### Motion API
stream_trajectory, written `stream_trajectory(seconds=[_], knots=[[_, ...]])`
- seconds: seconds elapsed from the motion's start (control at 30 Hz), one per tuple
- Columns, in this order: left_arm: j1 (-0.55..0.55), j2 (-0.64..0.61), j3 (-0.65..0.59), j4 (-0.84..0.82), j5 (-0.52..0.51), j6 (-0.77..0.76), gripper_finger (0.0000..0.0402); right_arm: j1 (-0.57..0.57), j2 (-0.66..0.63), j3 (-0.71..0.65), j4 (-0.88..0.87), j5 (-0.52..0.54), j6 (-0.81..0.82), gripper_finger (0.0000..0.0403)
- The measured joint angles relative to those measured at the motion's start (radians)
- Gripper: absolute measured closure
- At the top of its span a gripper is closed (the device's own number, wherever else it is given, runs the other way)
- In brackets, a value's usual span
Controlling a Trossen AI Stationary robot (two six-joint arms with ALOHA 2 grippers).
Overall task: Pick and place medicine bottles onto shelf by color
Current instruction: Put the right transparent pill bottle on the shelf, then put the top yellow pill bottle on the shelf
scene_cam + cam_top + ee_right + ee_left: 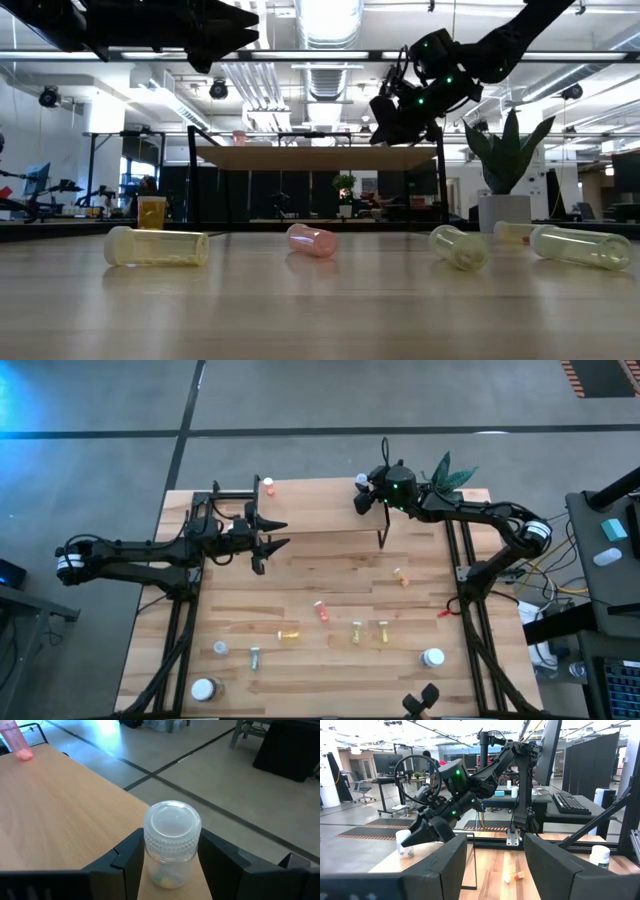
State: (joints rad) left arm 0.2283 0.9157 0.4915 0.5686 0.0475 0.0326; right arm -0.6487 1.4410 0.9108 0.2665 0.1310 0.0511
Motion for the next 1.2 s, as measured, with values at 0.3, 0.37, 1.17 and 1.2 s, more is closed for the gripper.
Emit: stream_trajectory(seconds=[0.3,0.37,1.17,1.2], knots=[[0.0,0.0,0.0,0.0,0.0,0.0,0.022,0.0,0.0,0.0,-0.001,0.0,0.002,0.021],[0.0,0.0,0.0,0.0,0.0,0.0,0.022,0.0,0.0,0.0,-0.001,0.0,0.002,0.0199],[0.0,0.0,0.0,0.0,0.0,0.0,0.022,0.053,-0.251,0.0,-0.171,-0.061,-0.064,0.0138],[0.0,0.0,0.0,0.0,0.0,0.0,0.022,0.07,-0.28,0.0,-0.2,-0.062,-0.068,0.0138]])
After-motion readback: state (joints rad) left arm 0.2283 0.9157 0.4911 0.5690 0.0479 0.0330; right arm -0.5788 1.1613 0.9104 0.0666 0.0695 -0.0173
